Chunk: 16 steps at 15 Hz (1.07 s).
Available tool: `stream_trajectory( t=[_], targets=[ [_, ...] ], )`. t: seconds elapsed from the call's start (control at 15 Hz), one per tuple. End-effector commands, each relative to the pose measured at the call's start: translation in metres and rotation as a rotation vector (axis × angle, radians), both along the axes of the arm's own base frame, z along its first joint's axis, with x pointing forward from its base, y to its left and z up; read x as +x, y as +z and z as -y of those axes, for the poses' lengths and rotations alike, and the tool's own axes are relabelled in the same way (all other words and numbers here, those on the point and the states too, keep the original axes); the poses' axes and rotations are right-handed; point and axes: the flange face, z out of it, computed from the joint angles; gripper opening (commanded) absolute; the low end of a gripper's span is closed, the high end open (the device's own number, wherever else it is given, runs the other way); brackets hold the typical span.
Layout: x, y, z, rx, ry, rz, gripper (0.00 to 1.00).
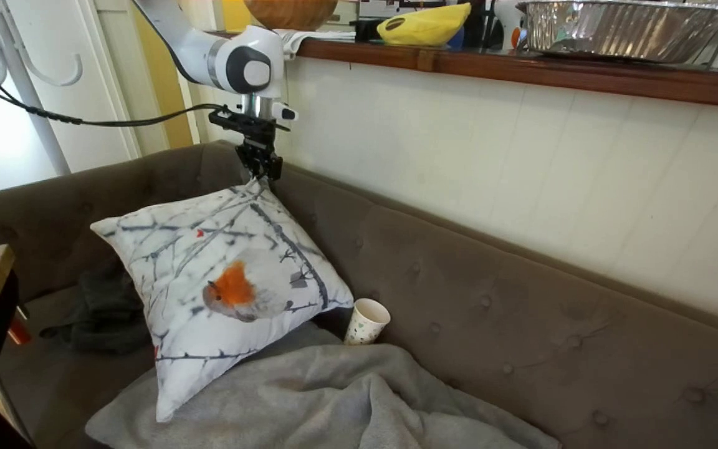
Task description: Move the white pillow to the right
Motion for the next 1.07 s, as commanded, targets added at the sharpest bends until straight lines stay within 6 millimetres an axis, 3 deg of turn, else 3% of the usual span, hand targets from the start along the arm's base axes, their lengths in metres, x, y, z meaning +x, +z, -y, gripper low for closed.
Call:
stream_trajectory(
  t=[0.0, 0.27, 0.33, 0.67, 1.0],
  targets=[
    [-0.030, 0.037, 0.024, -0.030, -0.168, 0.093, 0.01],
    [-0.056, 0.061, 0.055, -0.067, -0.329, 0.186, 0.01],
    [-0.031, 0.034, 0.038, -0.041, -0.268, 0.117, 0.04],
    [-0.045, 0.054, 0.059, -0.055, -0.335, 0.157, 0.01],
    [-0.054, 0.112, 0.130, 0.012, -0.528, 0.298, 0.01]
  ],
)
